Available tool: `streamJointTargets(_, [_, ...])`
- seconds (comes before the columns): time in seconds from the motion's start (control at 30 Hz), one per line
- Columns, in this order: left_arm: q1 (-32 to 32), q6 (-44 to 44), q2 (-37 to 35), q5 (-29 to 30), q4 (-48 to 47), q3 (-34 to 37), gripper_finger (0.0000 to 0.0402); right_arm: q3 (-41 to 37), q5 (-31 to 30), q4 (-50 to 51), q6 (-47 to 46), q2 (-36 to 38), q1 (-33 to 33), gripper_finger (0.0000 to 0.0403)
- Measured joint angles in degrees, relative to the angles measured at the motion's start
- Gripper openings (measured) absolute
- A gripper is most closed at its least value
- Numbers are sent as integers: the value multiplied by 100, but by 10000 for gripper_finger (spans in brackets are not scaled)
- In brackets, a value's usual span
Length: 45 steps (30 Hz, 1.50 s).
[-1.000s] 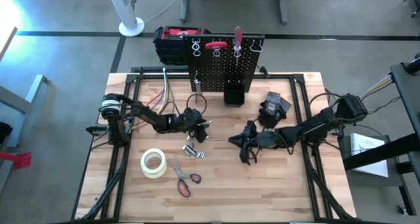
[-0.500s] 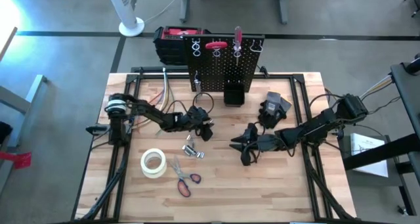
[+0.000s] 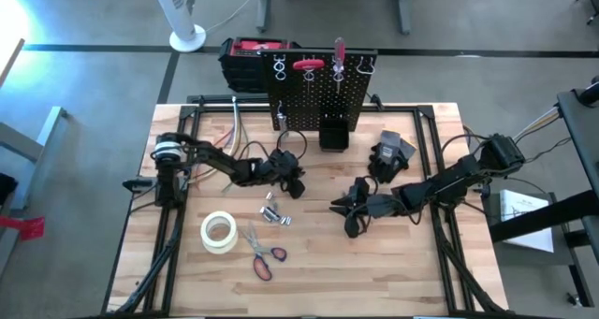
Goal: Hang tools onto peg board
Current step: Put the socket into the black bin on the peg board, then adjust the peg board
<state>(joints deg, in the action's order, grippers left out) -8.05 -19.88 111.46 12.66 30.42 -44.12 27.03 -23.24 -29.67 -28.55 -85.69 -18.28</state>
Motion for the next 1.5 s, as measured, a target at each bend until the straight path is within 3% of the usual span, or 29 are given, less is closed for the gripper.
streamJointTargets(0.3, [76, 555, -1147, 145, 437, -10, 33, -9, -83, -1, -29, 0, -101, 41])
streamJointTargets(0.43, [-29, 805, -1324, 158, 326, -472, 33, -11, -83, -15, -12, 0, -101, 40])
streamJointTargets(0.77, [-391, 1299, -463, 489, -1778, -2770, 38, -15, -87, -61, -61, 9, -154, 52])
streamJointTargets(1.0, [-482, 1226, 160, 735, -3300, -3937, 133, -31, -90, -57, -142, 11, -328, 61])
streamJointTargets(1.13, [-393, 1328, 220, 980, -3535, -4055, 175, -98, -296, 42, -149, 12, -349, 61])
streamJointTargets(1.23, [-322, 1361, 109, 995, -3513, -4004, 191, -156, -805, 252, -256, 13, -347, 57])
streamJointTargets(1.37, [-187, 1415, -165, 986, -3506, -3798, 196, -452, -1832, 633, -620, 15, -233, 48])
streamJointTargets(1.5, [219, 1543, -469, 923, -2885, -3113, 193, -1004, -1879, 454, -698, 14, 134, 42])
